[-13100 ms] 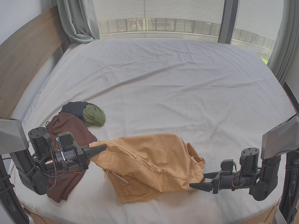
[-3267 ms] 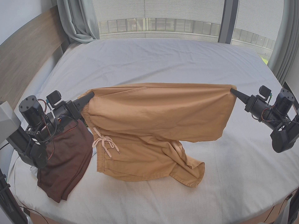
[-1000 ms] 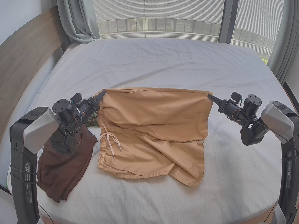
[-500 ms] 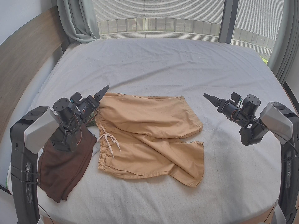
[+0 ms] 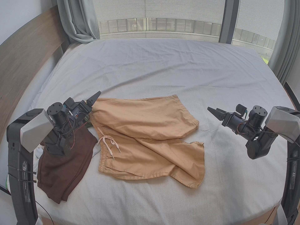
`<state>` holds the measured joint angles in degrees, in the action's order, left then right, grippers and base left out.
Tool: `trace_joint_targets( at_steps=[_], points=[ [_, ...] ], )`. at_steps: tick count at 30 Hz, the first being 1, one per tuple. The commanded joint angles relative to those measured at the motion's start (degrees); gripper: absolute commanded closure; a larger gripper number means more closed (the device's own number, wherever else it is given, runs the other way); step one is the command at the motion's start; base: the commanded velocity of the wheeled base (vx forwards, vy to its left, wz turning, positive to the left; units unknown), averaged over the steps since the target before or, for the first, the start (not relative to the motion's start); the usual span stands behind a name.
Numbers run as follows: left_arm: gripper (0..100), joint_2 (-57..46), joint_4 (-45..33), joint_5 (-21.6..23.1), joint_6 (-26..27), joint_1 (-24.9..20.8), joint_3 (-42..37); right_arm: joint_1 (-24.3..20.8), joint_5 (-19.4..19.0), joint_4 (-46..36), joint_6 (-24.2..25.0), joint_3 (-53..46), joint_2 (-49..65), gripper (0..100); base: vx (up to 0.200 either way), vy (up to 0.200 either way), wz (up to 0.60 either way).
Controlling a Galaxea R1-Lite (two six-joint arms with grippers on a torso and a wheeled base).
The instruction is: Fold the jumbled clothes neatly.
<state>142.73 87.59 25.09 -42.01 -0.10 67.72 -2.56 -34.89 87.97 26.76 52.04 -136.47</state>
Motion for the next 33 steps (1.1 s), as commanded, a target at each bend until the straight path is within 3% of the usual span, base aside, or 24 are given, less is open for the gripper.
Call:
trace_joint_targets(
  at_steps=[1, 7, 14, 21, 26, 33],
  points=[
    [0, -3.2, -1.7, 1.4, 0.0, 0.3, -5.1, -0.3, 0.0, 0.5, -1.9, -4.1, 1.6, 0, 0.0, 0.0, 0.0],
    [0, -9.8, -11.5, 2.2, 0.1, 0.3, -11.8, -0.8, 0.0, 0.5, -4.3, -6.3, 1.6, 0, 0.0, 0.0, 0.0],
    [0, -15.0, -13.8, 2.6, 1.5, 1.7, -18.1, -1.8, 2.2, 0.5, -4.3, -8.9, 1.6, 0, 0.0, 0.0, 0.0],
    [0, -19.9, -7.4, 5.5, 11.2, 2.0, -34.7, -3.0, 2.0, 0.4, -6.8, -17.2, 5.3, 0, 0.0, 0.0, 0.0],
    [0, -19.4, 0.9, 8.0, 12.0, 2.2, -40.8, -2.9, 2.4, 0.4, -7.7, -20.2, 4.7, 0, 0.0, 0.0, 0.0],
    [0, -20.0, 1.2, 8.0, 13.1, 1.1, -43.5, -3.2, 3.4, 0.4, -7.6, -21.5, 1.3, 0, 0.0, 0.0, 0.0]
  ],
)
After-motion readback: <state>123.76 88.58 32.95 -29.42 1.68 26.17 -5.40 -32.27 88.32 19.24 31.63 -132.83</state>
